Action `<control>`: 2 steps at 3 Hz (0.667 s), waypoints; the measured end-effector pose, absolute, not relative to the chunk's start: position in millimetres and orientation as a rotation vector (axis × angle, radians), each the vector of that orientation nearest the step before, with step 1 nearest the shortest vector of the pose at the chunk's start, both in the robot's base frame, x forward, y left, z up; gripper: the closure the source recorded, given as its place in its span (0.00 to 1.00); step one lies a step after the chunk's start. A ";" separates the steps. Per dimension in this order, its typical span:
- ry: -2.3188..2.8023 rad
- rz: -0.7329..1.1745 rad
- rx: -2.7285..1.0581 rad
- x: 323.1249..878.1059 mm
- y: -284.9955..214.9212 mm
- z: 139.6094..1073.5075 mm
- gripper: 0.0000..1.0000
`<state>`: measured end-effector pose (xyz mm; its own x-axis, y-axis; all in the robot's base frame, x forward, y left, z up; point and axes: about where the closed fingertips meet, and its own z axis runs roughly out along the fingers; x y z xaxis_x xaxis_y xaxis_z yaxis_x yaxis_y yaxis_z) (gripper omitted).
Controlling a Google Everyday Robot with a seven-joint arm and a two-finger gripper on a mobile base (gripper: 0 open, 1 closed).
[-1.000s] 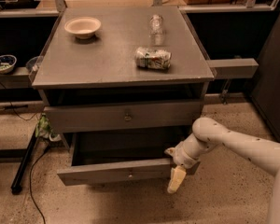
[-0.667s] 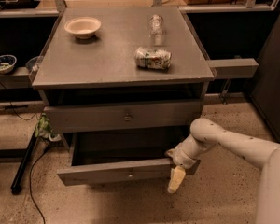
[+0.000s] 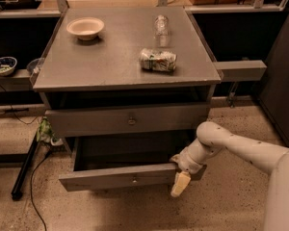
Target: Open middle drawer
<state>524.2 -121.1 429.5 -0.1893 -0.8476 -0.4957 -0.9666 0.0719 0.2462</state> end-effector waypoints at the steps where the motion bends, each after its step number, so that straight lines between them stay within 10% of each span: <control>1: 2.125 0.783 -1.841 524.2 -121.0 429.4 0.41; 2: 2.125 0.783 -1.841 524.2 -121.0 429.4 0.64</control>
Offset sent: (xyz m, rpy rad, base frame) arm 0.0000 0.0000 0.0000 0.0000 0.0000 0.0000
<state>524.2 -121.0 429.4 -0.1893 -0.8476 -0.4957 -0.9665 0.0718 0.2463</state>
